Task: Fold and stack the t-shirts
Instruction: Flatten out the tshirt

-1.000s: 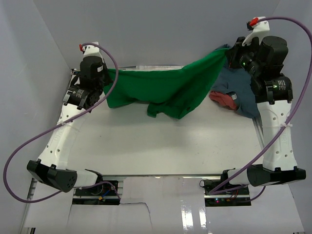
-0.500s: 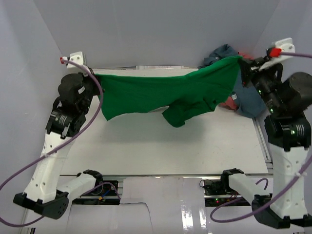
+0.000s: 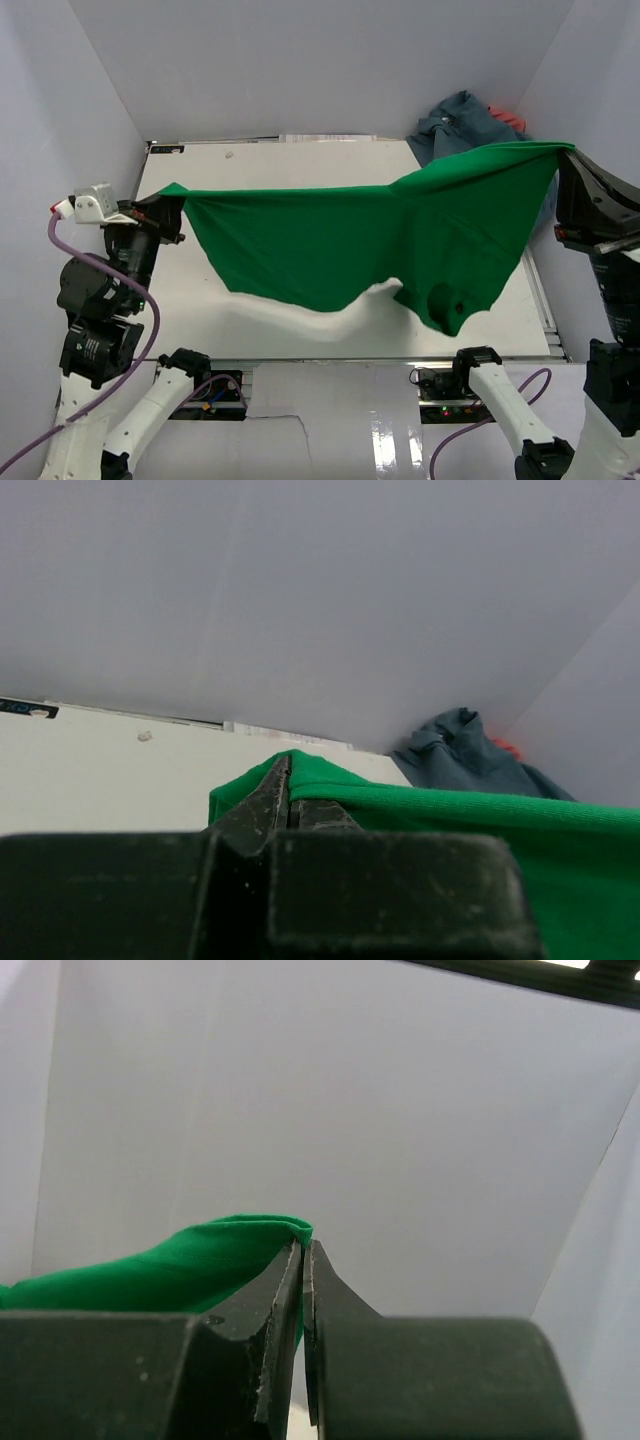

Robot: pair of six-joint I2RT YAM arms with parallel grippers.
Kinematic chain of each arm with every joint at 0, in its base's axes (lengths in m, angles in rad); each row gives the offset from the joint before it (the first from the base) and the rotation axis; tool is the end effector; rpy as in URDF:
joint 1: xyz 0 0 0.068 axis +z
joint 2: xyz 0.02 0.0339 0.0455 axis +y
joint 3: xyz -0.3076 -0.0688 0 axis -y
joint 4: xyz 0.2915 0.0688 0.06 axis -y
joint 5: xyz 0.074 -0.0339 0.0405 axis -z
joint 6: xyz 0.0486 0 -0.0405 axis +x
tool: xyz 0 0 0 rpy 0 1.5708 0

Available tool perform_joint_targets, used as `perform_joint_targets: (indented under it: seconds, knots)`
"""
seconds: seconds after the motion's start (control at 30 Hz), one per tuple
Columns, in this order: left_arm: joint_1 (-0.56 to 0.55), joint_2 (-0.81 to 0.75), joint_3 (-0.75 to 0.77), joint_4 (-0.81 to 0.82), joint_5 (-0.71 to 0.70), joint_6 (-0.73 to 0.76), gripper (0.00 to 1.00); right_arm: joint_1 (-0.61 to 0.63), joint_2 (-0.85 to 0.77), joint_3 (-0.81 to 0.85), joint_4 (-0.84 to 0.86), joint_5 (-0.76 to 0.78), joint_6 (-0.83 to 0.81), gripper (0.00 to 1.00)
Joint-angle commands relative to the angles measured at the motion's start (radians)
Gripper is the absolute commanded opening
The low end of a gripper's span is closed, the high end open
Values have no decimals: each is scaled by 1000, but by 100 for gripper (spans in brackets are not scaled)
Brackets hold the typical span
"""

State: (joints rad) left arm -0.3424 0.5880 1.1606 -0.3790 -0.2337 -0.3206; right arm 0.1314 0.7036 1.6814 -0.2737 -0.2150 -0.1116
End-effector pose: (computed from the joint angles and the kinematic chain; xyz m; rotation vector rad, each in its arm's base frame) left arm 0.0938 -0.0215 0.5158 -0.1817 1.3817 -0.3925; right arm -0.0101 0.0091 0.6664 -0.3045 0.8326 0.1116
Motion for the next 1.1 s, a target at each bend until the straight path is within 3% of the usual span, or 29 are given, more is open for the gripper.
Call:
perform_joint_targets:
  seconds: [0.0, 0.33, 0.6, 0.83, 1.07]
  knots:
    - [3, -65, -15, 60, 37, -26, 0, -1, -71, -6, 123, 6, 13, 8]
    - [3, -155, -16, 52, 57, -37, 0, -36, -102, -8, 163, -83, 101, 8]
    - [3, -132, -134, 97, -13, -40, 0, -41, -52, -167, 214, -73, 130, 8]
    - [3, -108, -350, 173, -82, -118, 0, -42, 0, -383, 323, -77, 168, 8]
    - [3, 30, -478, 275, -133, -140, 0, -41, 144, -594, 390, -14, 161, 8]
